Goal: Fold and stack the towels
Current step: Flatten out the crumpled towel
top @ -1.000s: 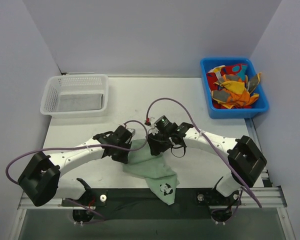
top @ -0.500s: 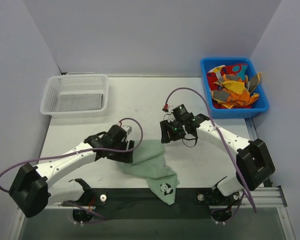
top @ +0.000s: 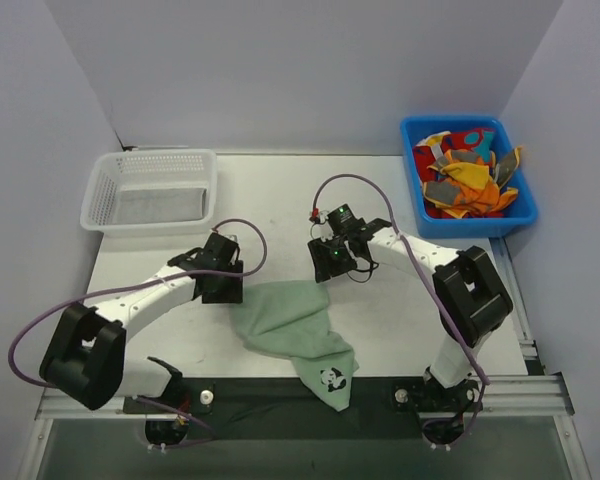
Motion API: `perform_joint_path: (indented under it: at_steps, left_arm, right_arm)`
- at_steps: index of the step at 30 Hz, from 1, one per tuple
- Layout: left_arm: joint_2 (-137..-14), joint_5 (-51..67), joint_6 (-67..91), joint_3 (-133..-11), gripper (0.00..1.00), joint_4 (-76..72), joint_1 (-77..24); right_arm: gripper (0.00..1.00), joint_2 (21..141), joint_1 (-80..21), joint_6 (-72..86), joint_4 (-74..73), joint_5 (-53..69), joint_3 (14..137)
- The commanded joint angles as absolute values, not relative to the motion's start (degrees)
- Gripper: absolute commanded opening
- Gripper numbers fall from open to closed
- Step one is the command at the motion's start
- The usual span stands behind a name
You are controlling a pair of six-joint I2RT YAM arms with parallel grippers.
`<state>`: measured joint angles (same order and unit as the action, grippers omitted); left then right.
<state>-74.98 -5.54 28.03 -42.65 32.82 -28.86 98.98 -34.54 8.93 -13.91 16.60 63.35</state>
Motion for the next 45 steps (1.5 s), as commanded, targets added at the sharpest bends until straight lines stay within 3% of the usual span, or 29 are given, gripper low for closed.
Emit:
perform_joint_path:
  at_steps: [1, 14, 18, 21, 29, 45]
  left_arm:
    - [-78.9, -8.8, 26.6, -46.2, 0.58, 28.2, -28.0]
    - [-90.6, -9.0, 27.2, -48.0, 0.51, 25.6, -27.1]
    - [-92.6, -7.1, 27.5, -47.4, 0.44, 25.5, -27.1]
    - [-94.5, -6.0, 27.7, -47.5, 0.36, 25.6, -27.2]
    - [-94.5, -5.4, 27.5, -47.5, 0.00, 25.7, -27.2]
    - [-91.1, -5.0, 27.2, -47.6, 0.00, 25.8, -27.5]
  right_arm:
    - [0.47, 99.7, -34.6, 6.9, -14.6, 15.6, 65.5]
    - [0.47, 100.7, -35.3, 5.5, -14.5, 14.4, 65.3]
    - [0.47, 100.9, -35.3, 5.6, -14.5, 14.2, 65.2]
    - [0.47, 101.3, -35.6, 5.5, -14.5, 13.5, 65.7]
    - [0.52, 102.5, -35.6, 7.2, -14.6, 9.9, 66.9]
    - [0.45, 106.7, -37.0, 18.4, -18.1, 8.4, 69.3]
